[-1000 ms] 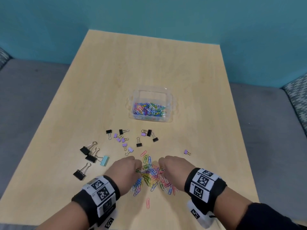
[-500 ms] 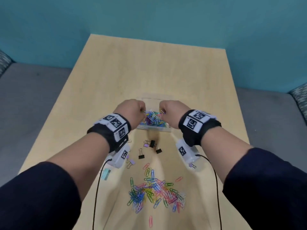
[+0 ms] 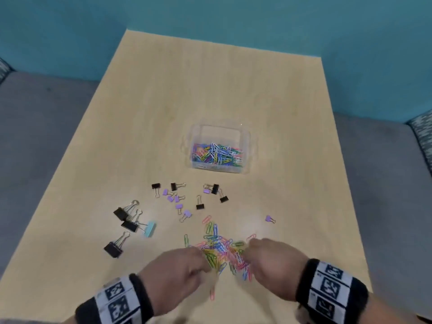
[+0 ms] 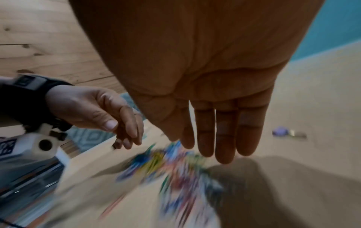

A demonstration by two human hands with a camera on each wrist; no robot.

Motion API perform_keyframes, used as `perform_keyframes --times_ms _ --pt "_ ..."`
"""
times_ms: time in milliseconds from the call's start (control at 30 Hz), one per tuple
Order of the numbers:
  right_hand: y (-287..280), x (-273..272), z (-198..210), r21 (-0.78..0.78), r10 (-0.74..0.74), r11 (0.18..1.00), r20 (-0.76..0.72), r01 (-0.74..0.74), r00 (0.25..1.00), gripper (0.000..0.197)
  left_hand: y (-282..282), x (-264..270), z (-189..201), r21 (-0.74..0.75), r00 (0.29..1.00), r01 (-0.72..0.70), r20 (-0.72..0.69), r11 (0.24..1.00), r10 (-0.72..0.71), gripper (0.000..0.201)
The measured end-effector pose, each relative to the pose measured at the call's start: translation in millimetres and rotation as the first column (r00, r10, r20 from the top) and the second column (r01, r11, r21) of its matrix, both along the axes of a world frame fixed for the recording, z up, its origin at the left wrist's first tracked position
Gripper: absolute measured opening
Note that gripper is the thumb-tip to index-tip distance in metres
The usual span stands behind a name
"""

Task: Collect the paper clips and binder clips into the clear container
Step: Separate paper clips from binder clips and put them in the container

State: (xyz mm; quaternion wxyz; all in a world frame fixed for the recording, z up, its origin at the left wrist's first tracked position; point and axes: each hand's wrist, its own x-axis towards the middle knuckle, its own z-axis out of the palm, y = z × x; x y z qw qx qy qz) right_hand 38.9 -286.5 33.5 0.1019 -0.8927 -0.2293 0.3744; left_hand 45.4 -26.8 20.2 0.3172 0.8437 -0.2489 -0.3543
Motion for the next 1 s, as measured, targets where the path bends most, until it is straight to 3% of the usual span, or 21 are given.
perform_keyframes --times_ms 67,133,200,300,367,433,533,633,733,833,1000 --pt "3 -27 -7 -0.015 0.069 0.997 -0.088 -0.071 0.994 0.02 -5 -24 -8 -0.078 0.986 -0.009 -0.169 0.997 -0.005 0.022" --pt "9 -39 -12 -0.017 0.091 0.995 -0.13 -0.094 0.987 0.016 -12 -36 -19 -0.101 0.979 -0.029 -0.202 0.994 0.008 0.022" --pt "17 -43 -18 0.001 0.073 0.997 -0.098 -0.073 0.993 0.017 -19 -42 -29 -0.1 0.992 -0.016 -0.126 0.995 0.003 0.026" --pt "31 -35 -29 0.086 0.067 0.994 0.065 -0.073 0.996 0.026 -24 -38 -33 -0.136 0.998 -0.045 0.032 0.99 0.05 0.029" --pt "37 -30 -32 0.144 0.008 0.989 0.151 -0.03 0.988 0.035 -21 -32 -30 -0.165 0.988 -0.113 0.084 0.98 0.128 0.028" --pt "35 -30 -31 0.199 -0.083 0.979 0.218 0.039 0.972 0.029 -12 -30 -27 -0.17 0.96 -0.243 0.097 0.955 0.262 0.025" --pt "22 -42 -29 0.172 -0.23 0.968 0.344 0.18 0.91 0.026 7 -36 -27 -0.037 0.877 -0.389 0.292 0.921 0.382 0.038" --pt "15 -53 -31 0.013 -0.355 0.931 0.271 0.365 0.895 0.068 12 -47 -26 0.205 0.905 -0.361 0.312 0.91 0.289 0.075" --pt "25 -56 -38 -0.057 -0.394 0.91 0.195 0.411 0.898 0.096 -5 -52 -28 0.316 0.927 -0.29 0.327 0.903 0.182 0.1" --pt "46 -46 -43 -0.039 -0.38 0.917 0.225 0.398 0.897 0.095 -29 -47 -30 0.366 0.919 -0.282 0.368 0.887 0.14 0.101" --pt "69 -36 -51 -0.026 -0.298 0.947 0.31 0.322 0.903 0.07 -49 -34 -37 0.379 0.899 -0.297 0.421 0.876 0.123 0.08"
